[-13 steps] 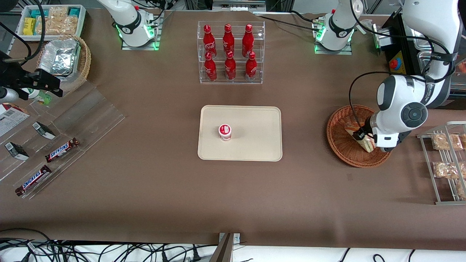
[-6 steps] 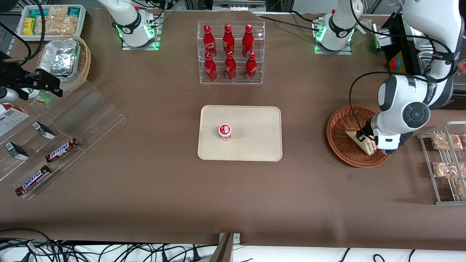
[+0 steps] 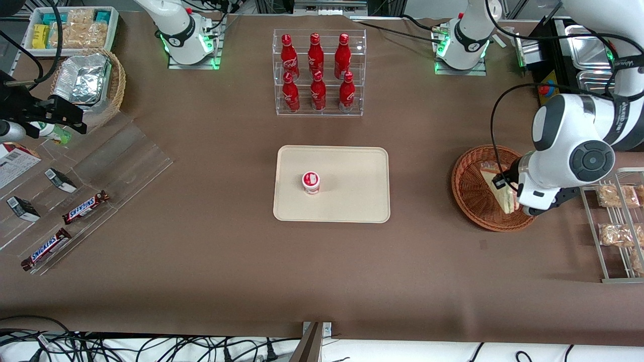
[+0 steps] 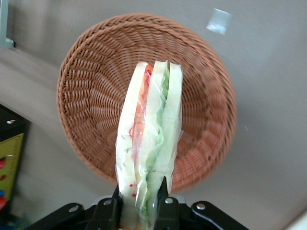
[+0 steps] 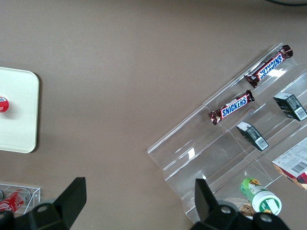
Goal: Place sandwich from basket to tray
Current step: 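Lift the sandwich and carry it with the left gripper to the tray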
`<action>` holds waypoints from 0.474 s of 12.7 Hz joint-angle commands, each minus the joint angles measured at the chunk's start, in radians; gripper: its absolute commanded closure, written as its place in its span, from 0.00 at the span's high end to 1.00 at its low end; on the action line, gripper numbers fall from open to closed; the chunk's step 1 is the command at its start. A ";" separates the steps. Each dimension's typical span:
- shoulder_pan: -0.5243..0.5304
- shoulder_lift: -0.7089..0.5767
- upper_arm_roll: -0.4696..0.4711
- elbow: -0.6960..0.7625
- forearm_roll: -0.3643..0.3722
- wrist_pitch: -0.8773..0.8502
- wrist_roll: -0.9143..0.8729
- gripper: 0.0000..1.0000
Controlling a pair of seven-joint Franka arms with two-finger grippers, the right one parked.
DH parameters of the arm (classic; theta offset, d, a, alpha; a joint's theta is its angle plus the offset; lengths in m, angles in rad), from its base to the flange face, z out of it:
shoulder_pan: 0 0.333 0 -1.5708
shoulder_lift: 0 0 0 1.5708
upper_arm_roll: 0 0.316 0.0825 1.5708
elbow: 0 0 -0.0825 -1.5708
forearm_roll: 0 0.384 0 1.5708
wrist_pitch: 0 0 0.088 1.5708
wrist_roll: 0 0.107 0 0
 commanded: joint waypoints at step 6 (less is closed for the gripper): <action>-0.003 0.004 -0.333 0.131 0.023 -0.164 0.072 0.28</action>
